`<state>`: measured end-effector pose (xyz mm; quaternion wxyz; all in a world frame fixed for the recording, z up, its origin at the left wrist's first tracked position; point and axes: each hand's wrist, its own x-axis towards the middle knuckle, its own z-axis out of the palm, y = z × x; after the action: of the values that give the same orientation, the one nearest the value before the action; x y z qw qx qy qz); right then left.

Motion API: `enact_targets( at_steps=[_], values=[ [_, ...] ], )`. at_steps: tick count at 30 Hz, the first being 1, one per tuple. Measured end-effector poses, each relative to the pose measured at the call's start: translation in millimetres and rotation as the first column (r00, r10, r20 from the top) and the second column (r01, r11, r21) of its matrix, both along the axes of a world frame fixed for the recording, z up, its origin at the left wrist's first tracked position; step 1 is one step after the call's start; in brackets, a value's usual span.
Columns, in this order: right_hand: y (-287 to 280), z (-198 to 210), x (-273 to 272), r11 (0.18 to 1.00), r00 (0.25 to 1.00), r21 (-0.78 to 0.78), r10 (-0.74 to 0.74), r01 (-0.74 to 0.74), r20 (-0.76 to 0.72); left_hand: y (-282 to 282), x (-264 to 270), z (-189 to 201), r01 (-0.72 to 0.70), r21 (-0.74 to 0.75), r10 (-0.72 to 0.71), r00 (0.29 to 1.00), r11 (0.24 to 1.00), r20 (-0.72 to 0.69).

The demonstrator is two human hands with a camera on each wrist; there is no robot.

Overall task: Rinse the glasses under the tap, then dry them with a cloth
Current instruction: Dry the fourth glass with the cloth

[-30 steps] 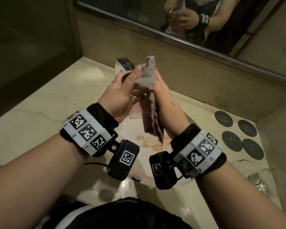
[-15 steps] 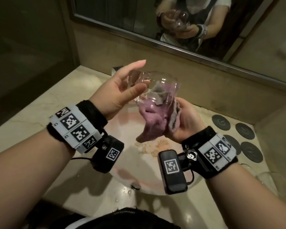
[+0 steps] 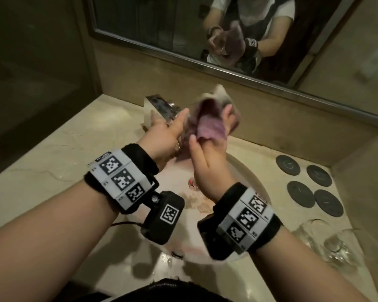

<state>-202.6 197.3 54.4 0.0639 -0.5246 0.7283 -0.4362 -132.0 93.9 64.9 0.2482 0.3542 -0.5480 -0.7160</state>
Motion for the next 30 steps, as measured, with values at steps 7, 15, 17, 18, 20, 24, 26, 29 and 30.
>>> enact_targets(
  at_steps=[7,15,17,18,20,24,26,29,30],
  values=[
    [-11.1,37.6,-38.5,0.981,0.978,0.193,0.066,-0.027,-0.196,11.9,10.4,-4.7,0.137,-0.243,-0.139,0.99,0.96,0.009],
    [-4.2,43.7,-47.5,0.965,0.32,0.051,0.035,-0.256,0.947,13.1,12.9,8.7,0.087,-0.193,-0.108,0.989,0.977,-0.102],
    [-2.5,40.4,-46.3,0.976,0.305,0.054,0.014,-0.213,0.952,7.2,9.8,10.7,0.011,-0.173,-0.033,0.992,0.985,-0.121],
    [-2.6,38.4,-45.4,0.986,0.312,0.059,-0.008,-0.156,0.95,3.6,8.9,10.5,-0.019,-0.162,-0.001,0.993,0.987,-0.121],
    [-2.3,37.1,-42.6,0.993,0.304,0.069,-0.037,-0.095,0.952,0.1,8.4,8.1,-0.06,-0.159,0.043,0.993,0.985,-0.111],
    [-1.7,34.7,-29.0,0.999,0.357,0.028,-0.01,-0.045,0.934,-4.5,7.2,-1.1,-0.203,-0.214,0.207,0.978,0.956,-0.003],
    [-2.3,33.8,-12.3,0.988,0.677,0.132,-0.04,-0.085,0.735,-6.4,5.1,-2.7,-0.232,-0.186,0.24,0.971,0.955,0.017],
    [-2.2,24.5,8.1,0.937,0.995,0.347,-0.006,-0.028,0.096,-5.9,1.0,-6.8,-0.174,-0.154,0.187,0.98,0.973,0.073],
    [-2.1,20.1,9.0,0.941,1.0,0.337,-0.024,0.022,0.001,-4.6,1.4,-7.5,-0.147,-0.158,0.162,0.983,0.976,0.088]
  ],
)
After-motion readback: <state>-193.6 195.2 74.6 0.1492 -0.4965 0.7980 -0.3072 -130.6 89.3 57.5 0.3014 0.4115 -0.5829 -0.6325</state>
